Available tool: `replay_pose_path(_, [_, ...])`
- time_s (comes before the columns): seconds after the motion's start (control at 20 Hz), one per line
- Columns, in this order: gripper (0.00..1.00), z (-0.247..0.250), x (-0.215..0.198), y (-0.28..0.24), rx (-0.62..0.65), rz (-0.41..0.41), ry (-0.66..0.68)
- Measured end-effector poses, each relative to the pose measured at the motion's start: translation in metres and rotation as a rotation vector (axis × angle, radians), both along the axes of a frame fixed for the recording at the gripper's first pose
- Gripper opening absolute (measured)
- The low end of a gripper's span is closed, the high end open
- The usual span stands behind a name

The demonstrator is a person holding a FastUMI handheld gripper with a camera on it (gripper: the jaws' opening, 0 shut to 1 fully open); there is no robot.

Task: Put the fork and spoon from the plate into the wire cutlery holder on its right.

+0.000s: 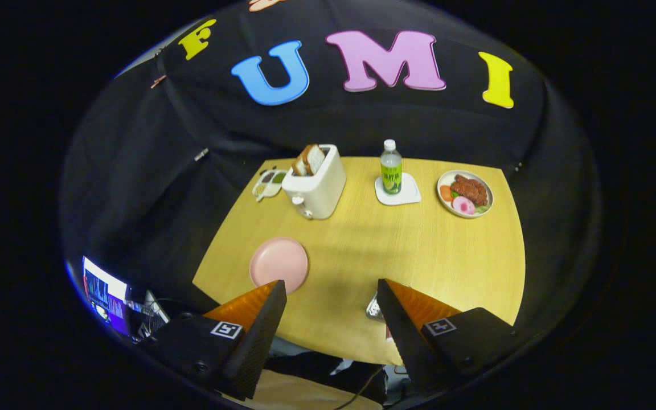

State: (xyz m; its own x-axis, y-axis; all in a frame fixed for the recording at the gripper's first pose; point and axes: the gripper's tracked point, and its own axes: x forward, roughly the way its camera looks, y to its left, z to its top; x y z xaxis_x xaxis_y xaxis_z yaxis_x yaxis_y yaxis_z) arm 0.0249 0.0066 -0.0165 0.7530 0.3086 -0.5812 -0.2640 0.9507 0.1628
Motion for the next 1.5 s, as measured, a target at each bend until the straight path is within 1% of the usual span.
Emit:
replay_pose_path(0.15, [0.99,0.029,0.005,0.020,0.049,-0.044,-0.122])
replay_pose_path(0.3, [0.99,0.059,0.013,0.033,0.084,-0.094,-0.286])
replay_pose_path(0.45, [0.99,0.104,0.015,0.027,0.107,-0.201,-0.489])
replay_pose_path(0.5, [0.99,0.112,0.012,0.027,0.104,-0.227,-0.541])
replay_pose_path(0.55, [0.99,0.116,0.010,0.026,0.082,-0.243,-0.579])
replay_pose_path(0.65, [0.99,0.116,0.004,0.023,-0.010,-0.276,-0.629])
replay_pose_path(0.75, [0.99,0.124,-0.002,0.033,-0.075,-0.277,-0.709])
replay_pose_path(0.85, [0.98,0.132,-0.006,0.042,-0.124,-0.288,-0.828])
replay_pose_path(0.9, [0.99,0.128,-0.009,0.049,-0.142,-0.294,-0.863])
replay_pose_path(0.95, [0.99,0.125,-0.013,0.061,-0.163,-0.281,-0.900])
replay_pose_path(1.15, [0.98,0.101,-0.025,0.106,-0.242,-0.202,-0.971])
replay_pose_path(1.2, [0.98,0.102,-0.025,0.107,-0.266,-0.210,-0.990])
replay_pose_path(1.3, [0.98,0.105,-0.031,0.106,-0.294,-0.255,-1.019])
replay_pose_path(1.4, [0.98,0.105,-0.034,0.114,-0.244,-0.260,-1.030])
replay_pose_path(1.5, [0.98,0.102,-0.034,0.106,-0.175,-0.302,-1.008])
